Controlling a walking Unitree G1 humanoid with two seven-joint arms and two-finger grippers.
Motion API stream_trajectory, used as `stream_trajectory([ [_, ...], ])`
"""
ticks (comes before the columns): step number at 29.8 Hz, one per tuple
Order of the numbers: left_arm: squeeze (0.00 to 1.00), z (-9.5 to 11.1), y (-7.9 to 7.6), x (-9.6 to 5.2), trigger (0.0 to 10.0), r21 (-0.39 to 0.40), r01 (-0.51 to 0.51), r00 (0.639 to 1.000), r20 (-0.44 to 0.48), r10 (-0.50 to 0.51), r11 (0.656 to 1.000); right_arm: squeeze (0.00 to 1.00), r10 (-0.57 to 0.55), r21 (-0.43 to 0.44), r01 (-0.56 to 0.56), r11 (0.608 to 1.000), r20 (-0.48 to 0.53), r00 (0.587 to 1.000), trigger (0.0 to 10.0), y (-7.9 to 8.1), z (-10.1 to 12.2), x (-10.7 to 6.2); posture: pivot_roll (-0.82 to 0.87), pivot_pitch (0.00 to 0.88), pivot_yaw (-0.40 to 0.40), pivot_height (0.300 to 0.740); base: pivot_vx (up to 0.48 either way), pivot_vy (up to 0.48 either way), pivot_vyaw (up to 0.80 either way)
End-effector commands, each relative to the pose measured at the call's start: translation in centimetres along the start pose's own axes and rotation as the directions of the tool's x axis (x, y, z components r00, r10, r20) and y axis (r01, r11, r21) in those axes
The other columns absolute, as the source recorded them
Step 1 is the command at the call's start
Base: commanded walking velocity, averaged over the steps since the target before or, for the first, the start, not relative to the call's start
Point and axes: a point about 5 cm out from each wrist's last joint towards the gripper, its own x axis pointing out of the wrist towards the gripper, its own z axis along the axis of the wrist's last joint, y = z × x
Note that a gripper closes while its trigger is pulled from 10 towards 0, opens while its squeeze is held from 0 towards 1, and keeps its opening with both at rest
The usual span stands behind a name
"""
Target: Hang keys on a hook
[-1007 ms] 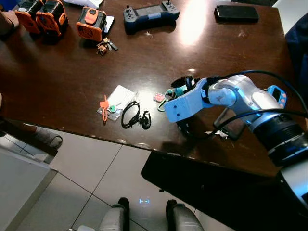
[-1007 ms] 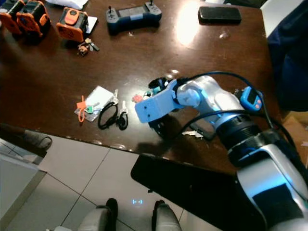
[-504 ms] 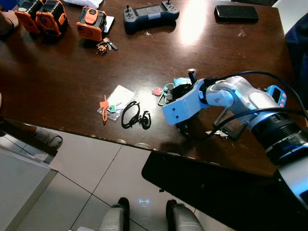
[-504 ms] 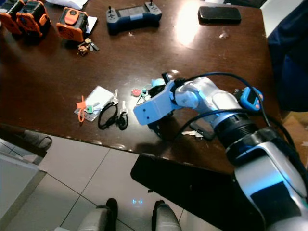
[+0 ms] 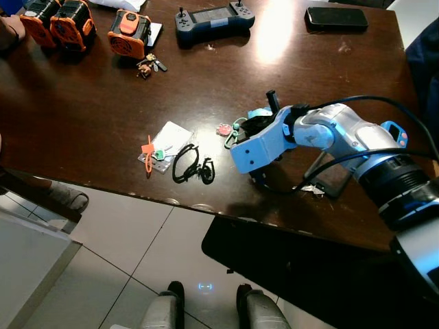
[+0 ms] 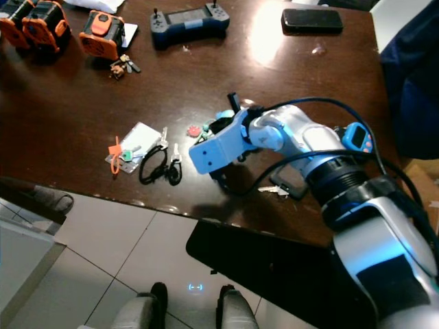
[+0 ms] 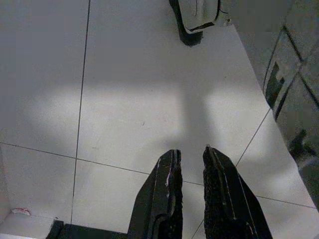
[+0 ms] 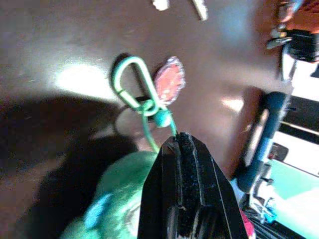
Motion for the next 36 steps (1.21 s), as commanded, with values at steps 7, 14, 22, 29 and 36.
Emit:
stream_trajectory([
  [7, 0.0, -2.0, -1.1, -0.2, 10.0, -0.016, 0.03, 0.997, -0.067, -0.031, 0.999, 1.0, 0.019, 0.081, -0.02, 0.997, 0.016, 1.0, 10.0, 0.1, 0.0, 0.1, -0.1, 0.288, 0.054, 0.74, 0.0, 0.0, 0.0],
  [14, 0.0, -2.0, -1.1, -0.2, 10.0, -0.015, 0.032, 0.997, -0.066, -0.033, 0.999, 1.0, 0.044, 0.095, -0.046, 0.994, 0.022, 0.999, 10.0, 0.4, 0.0, 0.3, -0.1, 0.292, 0.053, 0.74, 0.0, 0.0, 0.0],
  [22, 0.0, -2.1, -1.2, -0.2, 10.0, -0.02, 0.034, 0.997, -0.069, -0.035, 0.999, 1.0, 0.066, 0.092, -0.066, 0.994, 0.004, 0.998, 10.0, 0.5, -0.1, 0.7, -0.1, 0.299, 0.044, 0.74, 0.0, 0.0, 0.0],
  [29, 0.0, -2.3, -1.4, -0.2, 10.0, -0.025, 0.035, 0.997, -0.071, -0.037, 0.999, 0.37, 0.09, 0.08, -0.087, 0.993, -0.033, 0.995, 10.0, 0.6, -0.6, 0.7, -0.1, 0.297, 0.042, 0.74, 0.0, 0.0, 0.0],
  [36, 0.0, -2.3, -1.3, -0.3, 10.0, -0.022, 0.035, 0.997, -0.07, -0.037, 0.999, 0.0, 0.078, 0.061, -0.074, 0.995, -0.055, 0.995, 10.0, 0.7, -0.8, 0.9, -0.1, 0.3, 0.043, 0.74, 0.0, 0.0, 0.0],
])
